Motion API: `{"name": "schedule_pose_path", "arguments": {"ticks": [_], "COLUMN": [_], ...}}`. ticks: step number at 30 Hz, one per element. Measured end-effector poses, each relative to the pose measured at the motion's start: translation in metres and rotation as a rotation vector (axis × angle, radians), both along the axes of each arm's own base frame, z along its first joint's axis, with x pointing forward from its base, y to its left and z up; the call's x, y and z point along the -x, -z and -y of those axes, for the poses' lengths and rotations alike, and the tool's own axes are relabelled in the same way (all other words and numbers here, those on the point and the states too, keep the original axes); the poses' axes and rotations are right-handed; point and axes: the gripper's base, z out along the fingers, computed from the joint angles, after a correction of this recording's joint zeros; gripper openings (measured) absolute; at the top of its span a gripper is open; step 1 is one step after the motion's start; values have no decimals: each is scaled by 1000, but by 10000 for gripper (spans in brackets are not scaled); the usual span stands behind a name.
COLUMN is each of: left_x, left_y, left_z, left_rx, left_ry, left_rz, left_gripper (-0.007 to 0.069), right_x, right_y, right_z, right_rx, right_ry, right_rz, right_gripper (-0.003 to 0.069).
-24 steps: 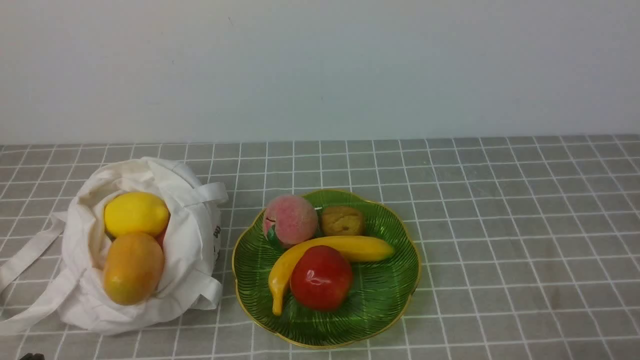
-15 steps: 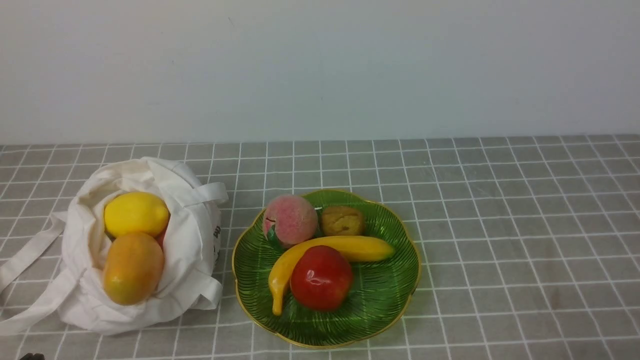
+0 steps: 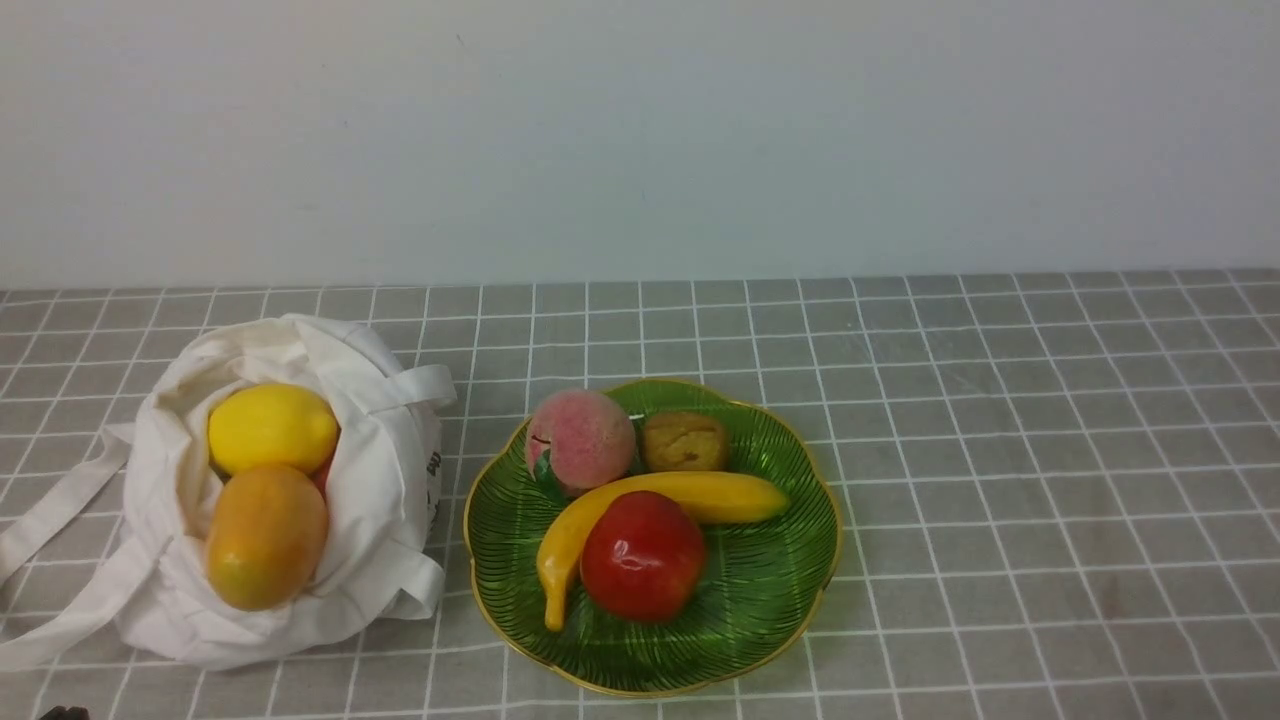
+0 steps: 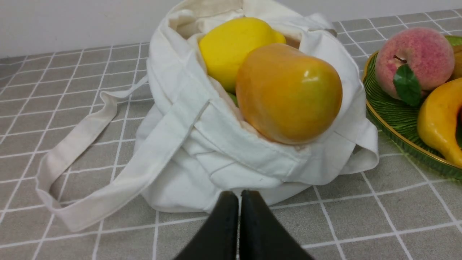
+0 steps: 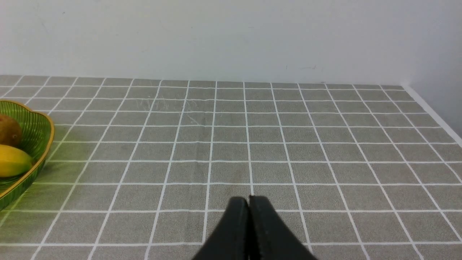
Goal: Take the fruit out of the bag on the grey coffee tablecloth and place them on the plate.
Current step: 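Reach into the cloth bag and grasp the fruit inside with the left gripper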
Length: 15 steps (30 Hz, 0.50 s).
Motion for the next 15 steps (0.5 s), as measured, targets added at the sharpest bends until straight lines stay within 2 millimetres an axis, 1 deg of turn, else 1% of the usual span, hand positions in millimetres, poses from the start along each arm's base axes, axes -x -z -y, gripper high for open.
{"name": "schedule_pose_path", "arguments": {"ticks": [6, 9, 12, 13, 15], "left_x": [0, 0, -2, -2, -3], "left_y": [0, -3, -10, -10, -18], "left_z": [1, 3, 6, 6, 5], "left_rx": [28, 149, 325, 332, 427], "left_ry": [0, -4, -11, -11, -24], "left_rz": [-2, 18, 83, 83, 159], "left_gripper": [-8, -8, -8, -8, -8], "right_x": [0, 0, 0, 0, 0], "right_y": [0, 0, 0, 0, 0], "right_z": [0, 0, 0, 0, 0], "right_rx": [0, 0, 0, 0, 0], "right_ry": [0, 0, 0, 0, 0], "right_rz": [0, 0, 0, 0, 0], "right_gripper": [-15, -15, -15, -15, -15]}}
